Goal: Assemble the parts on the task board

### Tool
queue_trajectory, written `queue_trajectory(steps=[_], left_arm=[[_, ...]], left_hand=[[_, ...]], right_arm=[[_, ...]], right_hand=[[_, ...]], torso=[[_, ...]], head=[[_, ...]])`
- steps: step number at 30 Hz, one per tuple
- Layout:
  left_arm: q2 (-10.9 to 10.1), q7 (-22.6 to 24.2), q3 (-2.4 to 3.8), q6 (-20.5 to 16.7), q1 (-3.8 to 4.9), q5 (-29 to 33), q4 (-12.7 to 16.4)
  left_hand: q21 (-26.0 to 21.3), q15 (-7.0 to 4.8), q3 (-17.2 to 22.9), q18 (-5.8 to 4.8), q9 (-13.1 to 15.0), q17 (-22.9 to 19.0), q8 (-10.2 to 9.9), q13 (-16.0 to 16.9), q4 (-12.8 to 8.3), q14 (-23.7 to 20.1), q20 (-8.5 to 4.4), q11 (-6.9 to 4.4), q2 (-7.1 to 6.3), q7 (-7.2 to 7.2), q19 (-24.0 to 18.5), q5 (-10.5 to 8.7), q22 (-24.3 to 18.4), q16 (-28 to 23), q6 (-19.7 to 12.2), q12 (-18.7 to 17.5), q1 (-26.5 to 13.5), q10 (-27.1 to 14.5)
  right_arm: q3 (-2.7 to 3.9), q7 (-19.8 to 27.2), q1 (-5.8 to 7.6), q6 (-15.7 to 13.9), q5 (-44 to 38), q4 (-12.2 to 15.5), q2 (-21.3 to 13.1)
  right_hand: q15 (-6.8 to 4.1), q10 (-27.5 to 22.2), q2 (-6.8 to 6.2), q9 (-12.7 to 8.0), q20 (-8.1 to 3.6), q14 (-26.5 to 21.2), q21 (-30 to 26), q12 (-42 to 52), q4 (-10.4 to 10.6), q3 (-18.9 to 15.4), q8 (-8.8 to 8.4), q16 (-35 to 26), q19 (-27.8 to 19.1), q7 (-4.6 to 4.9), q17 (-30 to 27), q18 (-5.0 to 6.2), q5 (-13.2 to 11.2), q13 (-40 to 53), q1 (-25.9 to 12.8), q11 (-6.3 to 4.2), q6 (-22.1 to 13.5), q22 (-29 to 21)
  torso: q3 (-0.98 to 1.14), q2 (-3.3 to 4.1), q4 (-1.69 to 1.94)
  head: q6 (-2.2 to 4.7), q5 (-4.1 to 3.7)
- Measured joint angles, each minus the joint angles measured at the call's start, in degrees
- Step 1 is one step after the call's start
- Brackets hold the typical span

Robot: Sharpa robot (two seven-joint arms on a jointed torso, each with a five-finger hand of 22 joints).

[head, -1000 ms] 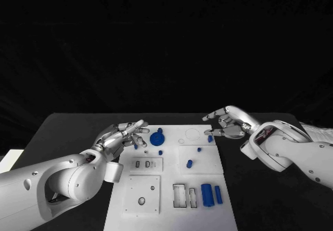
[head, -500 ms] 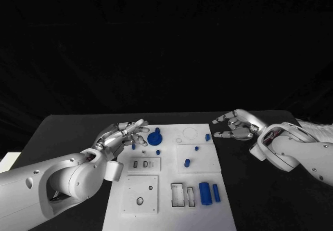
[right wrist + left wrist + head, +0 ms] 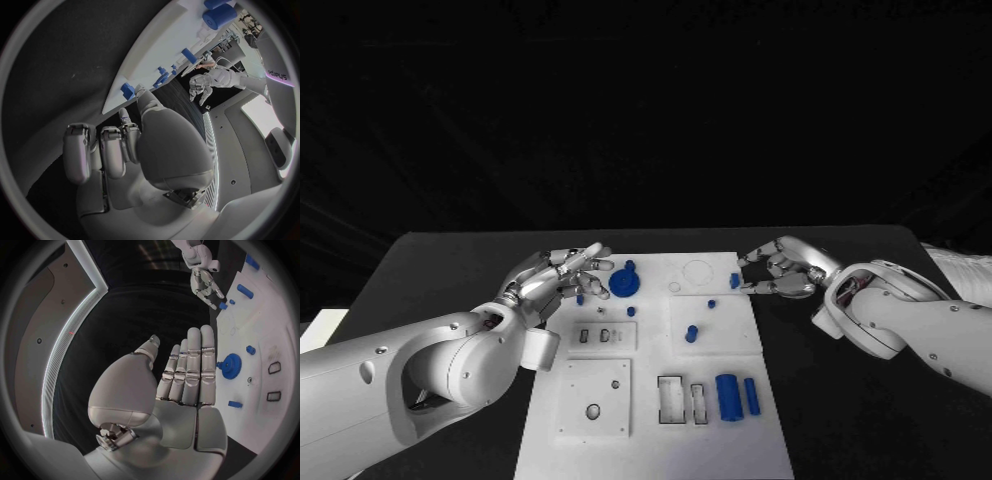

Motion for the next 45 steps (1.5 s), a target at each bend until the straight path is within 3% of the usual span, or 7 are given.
queue_trajectory(steps=[9,24,35,45], left_arm=[[0.0,0.0,0.00,0.0,0.00,0.0,0.0],[0.0,-0.1,0.01,0.0,0.00,0.0,0.1],[0.0,-0.2,0.01,0.0,0.00,0.0,0.1],[-0.1,-0.3,0.01,0.0,0.00,0.0,0.1]], left_hand=[[0.0,0.00,0.0,-0.01,0.0,0.0,0.0,0.0,0.0,0.0,0.00,0.00,0.00,0.00,0.0,0.00,0.0,0.0,0.0,0.0,0.0,0.0],[0.0,0.11,0.0,-0.01,0.0,0.0,0.0,-0.1,0.0,0.3,-0.20,0.00,0.23,0.00,0.2,0.00,-0.1,0.0,0.0,0.0,-0.2,0.0],[0.0,0.06,0.0,-0.02,0.0,0.0,0.0,-0.1,0.0,0.4,-0.20,0.00,0.22,0.00,0.2,0.00,-0.2,0.0,0.0,0.0,-0.2,0.0],[-0.2,0.06,0.0,-0.02,0.0,0.0,0.0,-0.1,0.0,0.3,-0.20,0.00,0.22,0.00,0.2,0.00,-0.2,0.0,0.0,0.0,-0.2,0.0]], right_arm=[[-0.01,-1.0,-0.33,0.2,-0.9,-0.9,1.2],[0.00,-1.6,-0.67,0.2,-1.2,-2.6,3.2],[-0.01,-1.6,-0.70,0.3,-1.2,-2.7,3.7],[0.00,-1.6,-0.73,0.4,-1.2,-2.9,3.8]], right_hand=[[0.00,-0.2,0.62,0.1,0.00,0.0,0.0,0.2,0.0,0.0,0.00,0.2,0.0,0.00,0.0,0.00,0.0,0.0,-0.6,0.20,0.0,0.2],[0.00,-0.2,3.12,0.5,0.00,0.0,0.2,1.9,0.0,1.0,0.90,0.4,0.0,-0.43,0.0,0.00,-0.7,0.2,-1.3,0.20,2.9,0.2],[0.00,-0.2,3.14,0.6,0.00,0.0,0.4,2.2,-0.5,1.8,1.13,0.7,0.0,-0.76,0.0,0.00,-1.0,0.0,-1.3,0.18,4.3,0.2],[-0.21,0.0,4.19,0.8,0.00,-0.2,0.4,2.6,-0.9,3.2,1.34,0.7,0.0,-1.44,0.0,0.00,-1.6,0.2,-1.0,-0.42,6.0,0.2]], torso=[[-0.03,-0.07,-0.04],[-0.05,-0.06,0.01],[-0.03,-0.05,-0.07],[-0.01,-0.04,-0.07]], head=[[-0.09,-0.07],[-0.10,0.11],[-0.14,0.23],[-0.26,0.31]])
